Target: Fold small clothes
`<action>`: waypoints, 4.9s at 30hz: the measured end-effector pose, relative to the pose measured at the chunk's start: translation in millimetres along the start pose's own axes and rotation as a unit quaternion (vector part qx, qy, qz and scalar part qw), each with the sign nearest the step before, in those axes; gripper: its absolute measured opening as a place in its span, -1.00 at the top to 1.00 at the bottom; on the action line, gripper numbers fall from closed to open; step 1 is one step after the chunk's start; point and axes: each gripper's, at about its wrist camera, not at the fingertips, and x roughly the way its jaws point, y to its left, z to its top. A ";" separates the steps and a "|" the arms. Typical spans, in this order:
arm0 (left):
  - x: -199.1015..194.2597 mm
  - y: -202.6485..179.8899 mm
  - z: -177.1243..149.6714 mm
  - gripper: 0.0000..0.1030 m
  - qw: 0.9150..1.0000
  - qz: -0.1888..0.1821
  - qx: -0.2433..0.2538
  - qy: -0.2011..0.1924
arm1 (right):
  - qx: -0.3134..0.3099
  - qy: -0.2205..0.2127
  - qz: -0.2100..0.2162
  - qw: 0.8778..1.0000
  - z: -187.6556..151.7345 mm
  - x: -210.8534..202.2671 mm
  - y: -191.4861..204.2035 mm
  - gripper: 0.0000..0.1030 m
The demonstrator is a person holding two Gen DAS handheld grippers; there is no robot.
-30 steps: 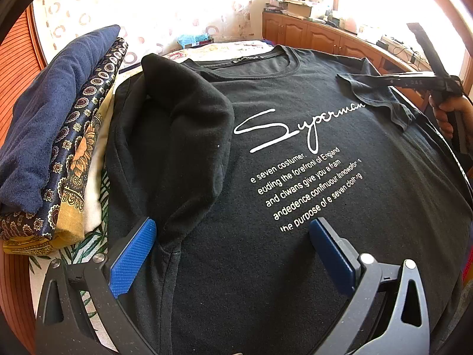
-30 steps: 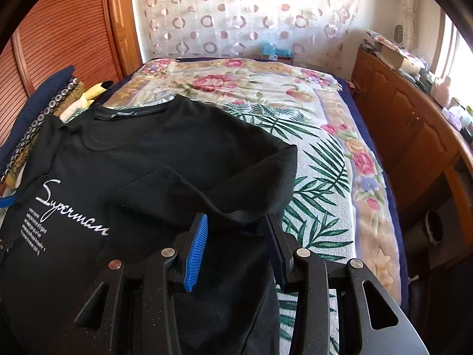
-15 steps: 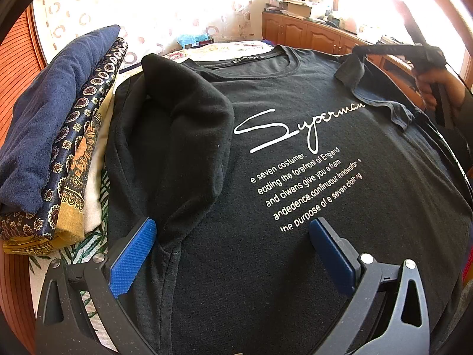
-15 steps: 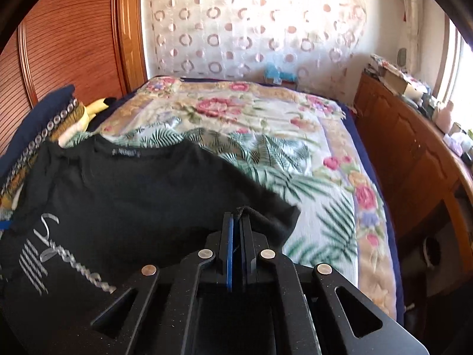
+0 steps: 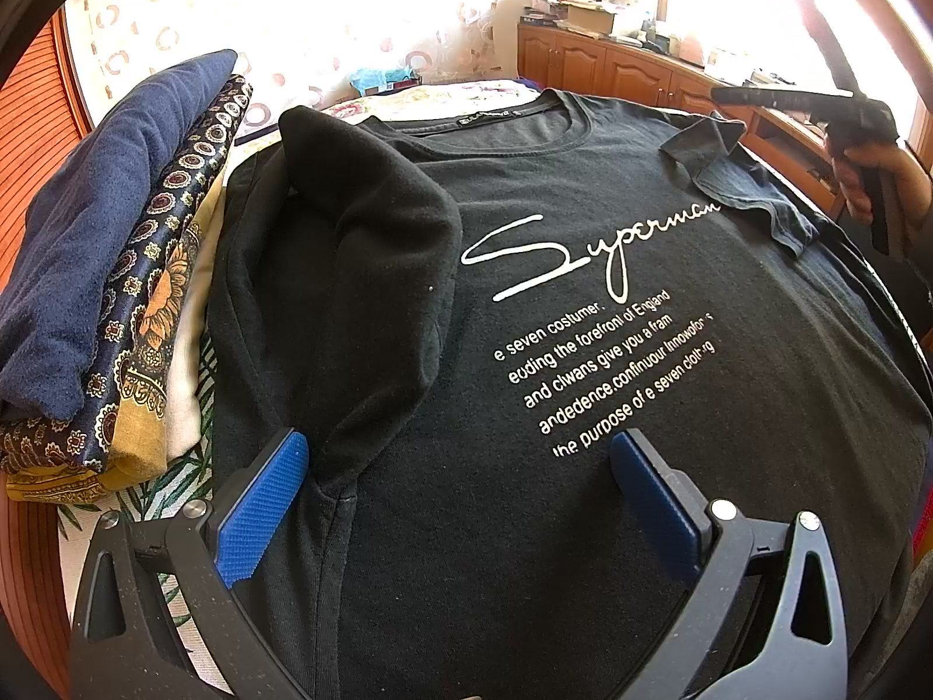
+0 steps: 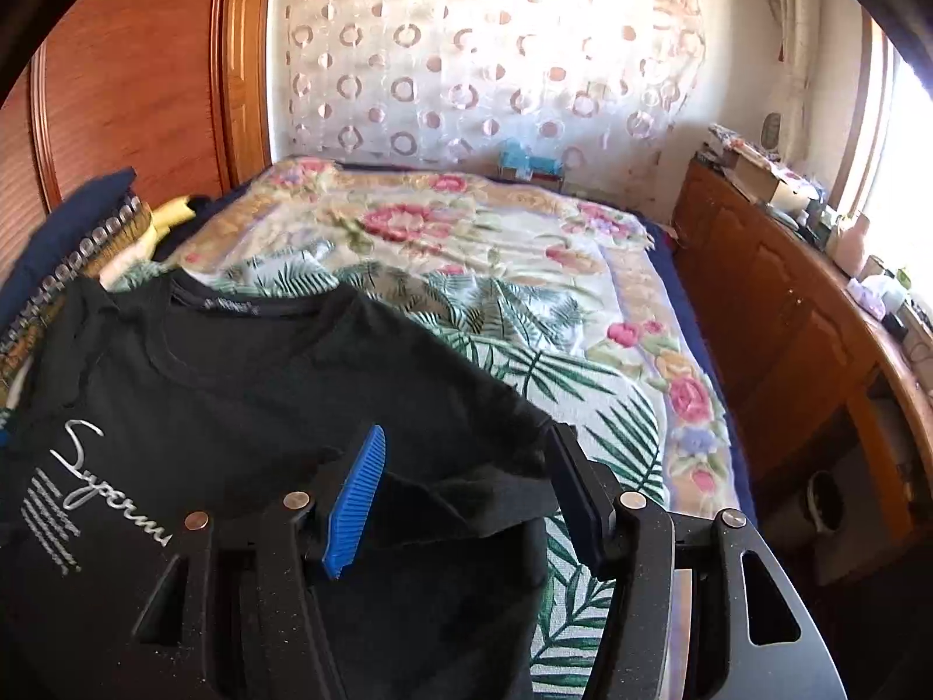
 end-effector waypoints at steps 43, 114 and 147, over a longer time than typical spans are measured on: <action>-39.6 33.3 42.5 -1.00 0.996 0.000 -0.022 -0.090 | -0.081 0.027 0.139 0.987 31.4 54.5 89.3 0.07; -68.2 82.2 6.3 -1.00 0.990 0.007 -0.091 -0.105 | -0.231 0.060 0.285 0.928 -22.8 64.6 264.1 0.92; -59.6 50.5 97.3 -0.81 0.994 0.025 -0.027 -0.107 | -0.047 0.029 0.103 0.993 -45.2 51.5 77.7 -0.04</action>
